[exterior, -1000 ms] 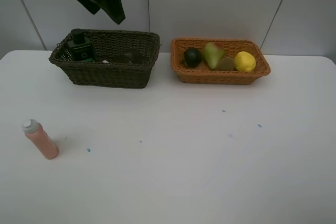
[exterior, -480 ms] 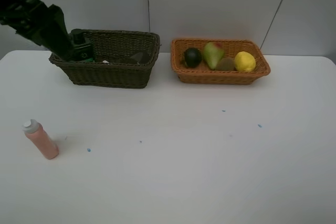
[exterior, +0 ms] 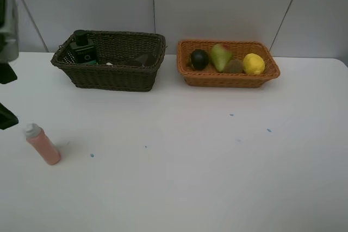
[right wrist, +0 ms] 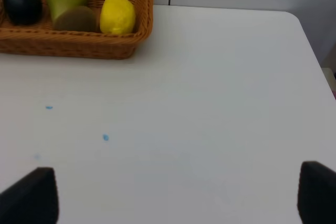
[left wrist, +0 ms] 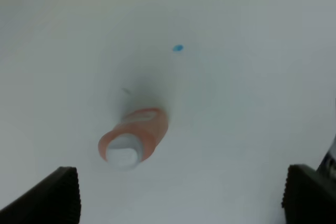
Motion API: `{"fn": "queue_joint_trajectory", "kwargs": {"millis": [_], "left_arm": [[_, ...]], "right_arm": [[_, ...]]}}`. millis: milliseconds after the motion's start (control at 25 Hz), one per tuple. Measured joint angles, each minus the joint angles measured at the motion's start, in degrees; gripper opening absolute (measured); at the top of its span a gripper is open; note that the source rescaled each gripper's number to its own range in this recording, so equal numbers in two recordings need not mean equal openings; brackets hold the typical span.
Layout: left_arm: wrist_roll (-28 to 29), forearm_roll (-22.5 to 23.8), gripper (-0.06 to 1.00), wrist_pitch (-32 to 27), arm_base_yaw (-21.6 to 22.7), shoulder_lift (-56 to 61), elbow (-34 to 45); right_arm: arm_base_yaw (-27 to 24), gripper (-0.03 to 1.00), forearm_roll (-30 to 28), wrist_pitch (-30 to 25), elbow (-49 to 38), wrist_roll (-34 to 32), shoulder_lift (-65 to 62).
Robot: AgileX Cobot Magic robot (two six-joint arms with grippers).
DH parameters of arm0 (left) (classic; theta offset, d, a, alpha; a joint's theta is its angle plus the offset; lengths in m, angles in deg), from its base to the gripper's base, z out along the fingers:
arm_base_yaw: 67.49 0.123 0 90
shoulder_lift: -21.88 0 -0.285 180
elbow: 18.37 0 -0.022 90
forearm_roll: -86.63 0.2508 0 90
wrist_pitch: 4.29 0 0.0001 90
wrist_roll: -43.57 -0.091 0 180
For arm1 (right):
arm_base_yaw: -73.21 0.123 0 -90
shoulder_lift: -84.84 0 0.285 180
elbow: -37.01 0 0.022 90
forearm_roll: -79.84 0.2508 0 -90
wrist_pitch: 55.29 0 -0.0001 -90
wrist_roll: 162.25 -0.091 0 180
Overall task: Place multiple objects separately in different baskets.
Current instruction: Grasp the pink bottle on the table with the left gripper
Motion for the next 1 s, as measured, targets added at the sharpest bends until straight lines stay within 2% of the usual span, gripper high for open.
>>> {"fn": "queue_joint_trajectory", "kwargs": {"millis": [120, 200, 280, 400, 480, 560, 720, 800, 880, 1000], "left_arm": [[-10.98, 0.26, 1.00, 0.00, 0.00, 0.49, 2.50], [-16.37, 0.66, 1.00, 0.00, 0.00, 0.48, 3.41], [-18.59, 1.13, 1.00, 0.84, 0.00, 0.48, 3.61], [-18.21, 1.25, 1.00, 2.61, 0.00, 0.48, 3.61], [-14.13, 1.25, 1.00, 2.75, 0.00, 0.48, 3.61], [-7.24, 1.25, 1.00, 2.69, 0.00, 0.48, 3.61], [12.56, 1.25, 1.00, 2.42, 0.00, 0.48, 3.61], [20.04, 1.32, 1.00, 1.96, 0.00, 0.48, 3.61], [23.62, 1.62, 1.00, 1.47, 0.00, 0.48, 3.61], [25.24, 2.34, 1.00, 1.40, 0.00, 0.48, 3.61]], "right_arm": [[0.00, 1.00, 0.00, 0.00, 0.00, 0.00, 0.00], [0.00, 1.00, 0.00, 0.00, 0.00, 0.00, 0.00], [0.00, 1.00, 0.00, 0.00, 0.00, 0.00, 0.00], [0.00, 1.00, 0.00, 0.00, 0.00, 0.00, 0.00], [0.00, 1.00, 0.00, 0.00, 0.00, 0.00, 0.00], [0.00, 1.00, 0.00, 0.00, 0.00, 0.00, 0.00], [0.00, 1.00, 0.00, 0.00, 0.00, 0.00, 0.00], [0.00, 1.00, 0.00, 0.00, 0.00, 0.00, 0.00], [0.00, 1.00, 0.00, 0.00, 0.00, 0.00, 0.00], [0.00, 1.00, 0.00, 0.00, 0.00, 0.00, 0.00]]}}
